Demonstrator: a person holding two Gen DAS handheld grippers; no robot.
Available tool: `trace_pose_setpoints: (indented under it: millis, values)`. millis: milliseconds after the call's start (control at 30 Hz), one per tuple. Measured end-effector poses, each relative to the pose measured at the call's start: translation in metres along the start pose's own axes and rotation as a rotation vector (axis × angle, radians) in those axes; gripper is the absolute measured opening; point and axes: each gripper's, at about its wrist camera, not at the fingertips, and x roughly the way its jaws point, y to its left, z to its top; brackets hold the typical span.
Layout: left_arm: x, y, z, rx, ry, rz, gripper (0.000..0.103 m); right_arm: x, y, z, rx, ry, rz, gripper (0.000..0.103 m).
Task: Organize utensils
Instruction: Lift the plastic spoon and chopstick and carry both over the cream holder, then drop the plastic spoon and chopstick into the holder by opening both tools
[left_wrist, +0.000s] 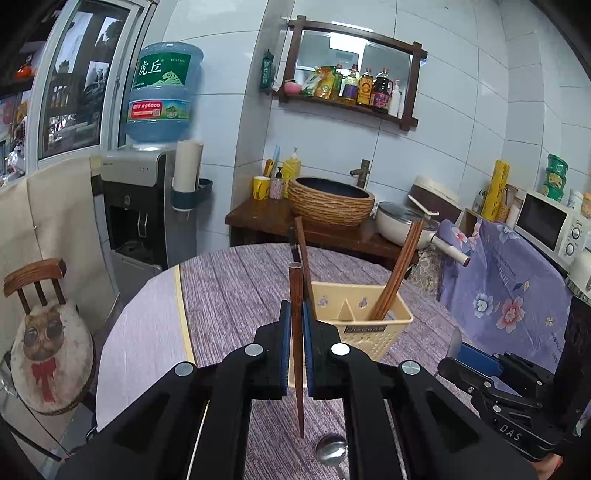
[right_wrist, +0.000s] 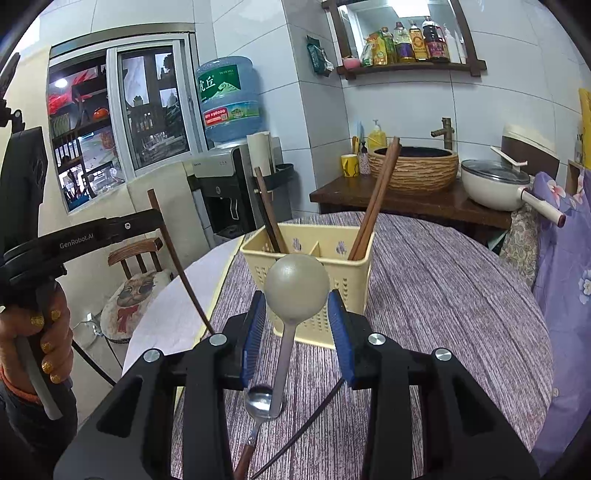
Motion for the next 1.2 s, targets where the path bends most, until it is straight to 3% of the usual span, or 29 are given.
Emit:
trace_pose_setpoints:
  millis: [267, 400, 500, 600, 767, 1100, 1200]
  values:
    - [-0.016, -0.011, 0.075, 0.010, -0.077, -0.071, 0.007, -0.003, -0.004, 0.078, -0.017, -0.111, -0.031, 0.036]
    - [-0.019, -0.015, 0.115, -0.030, -0.154, -0.055, 0.007, 0.000, -0.005, 0.114, -0.020, -0.178, -0.078, 0.036]
    - [-0.006, -0.018, 0.124, -0.054, -0.182, -0.018, 0.007, 0.008, -0.008, 0.124, -0.026, -0.215, -0.133, 0.036]
    - [0.014, -0.020, 0.115, -0.067, -0.199, 0.024, 0.007, 0.024, -0.010, 0.115, -0.048, -0.229, -0.199, 0.036]
    - [0.051, -0.017, 0.079, -0.102, -0.136, 0.028, 0.007, 0.055, -0.018, 0.080, -0.046, -0.192, -0.236, 0.036]
    - [0.083, -0.015, 0.023, -0.088, -0.023, 0.022, 0.007, 0.084, -0.022, 0.027, -0.046, -0.105, -0.240, 0.036]
    - [0.086, -0.016, 0.016, -0.068, -0.011, 0.028, 0.002, 0.090, -0.024, 0.018, -0.047, -0.083, -0.239, 0.036]
